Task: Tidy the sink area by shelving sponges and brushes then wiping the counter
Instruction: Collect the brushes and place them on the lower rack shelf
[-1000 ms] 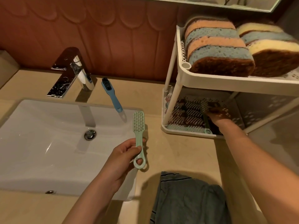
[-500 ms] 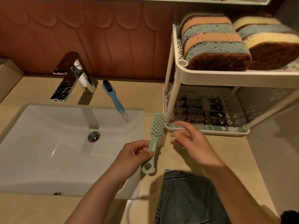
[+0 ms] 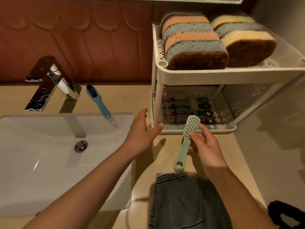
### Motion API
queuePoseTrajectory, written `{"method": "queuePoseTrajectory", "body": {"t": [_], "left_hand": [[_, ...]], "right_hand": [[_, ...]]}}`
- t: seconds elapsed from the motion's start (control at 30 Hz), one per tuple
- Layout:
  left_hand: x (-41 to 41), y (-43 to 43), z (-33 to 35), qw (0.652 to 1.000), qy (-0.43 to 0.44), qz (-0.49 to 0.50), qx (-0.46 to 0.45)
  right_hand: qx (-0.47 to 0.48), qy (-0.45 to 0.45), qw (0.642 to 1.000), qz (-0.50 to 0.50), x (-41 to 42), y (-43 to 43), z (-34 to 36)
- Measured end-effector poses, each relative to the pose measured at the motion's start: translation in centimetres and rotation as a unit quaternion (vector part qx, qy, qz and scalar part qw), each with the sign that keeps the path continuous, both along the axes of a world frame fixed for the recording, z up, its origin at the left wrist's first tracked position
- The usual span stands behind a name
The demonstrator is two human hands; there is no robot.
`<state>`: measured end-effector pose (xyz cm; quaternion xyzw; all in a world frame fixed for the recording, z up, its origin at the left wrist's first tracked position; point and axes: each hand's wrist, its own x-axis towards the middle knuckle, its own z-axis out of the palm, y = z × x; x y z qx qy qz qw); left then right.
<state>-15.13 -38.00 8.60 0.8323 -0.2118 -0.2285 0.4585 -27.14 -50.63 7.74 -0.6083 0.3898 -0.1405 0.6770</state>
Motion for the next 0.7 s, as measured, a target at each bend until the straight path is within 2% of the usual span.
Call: {"method": "queuePoseTrajectory", "body": {"t": [0.13, 0.33, 0.57, 0.7], "left_hand": [[1.1, -3.0, -0.6, 0.993, -0.07, -0.011, -0.093], [1.8, -3.6, -2.4, 0.972, -0.233, -0.007, 0.013], [1.9, -4.4, -3.6, 0.965, -0.261, 0.022, 0.017], [2.0, -4.6, -3.7, 0.966, -0.255, 0.026, 0.025]], "right_hand": [[0.002, -0.002, 0.999, -0.046, 0.0, -2.9, -0.1], [-0.056, 0.016, 0.994, -0.096, 1.4, -6.9, -1.2], [-0.12, 0.08, 0.98, -0.138, 4.9, -12.0, -2.3], [-0.177, 0.159, 0.969, -0.068, 6.7, -13.8, -2.6]]}}
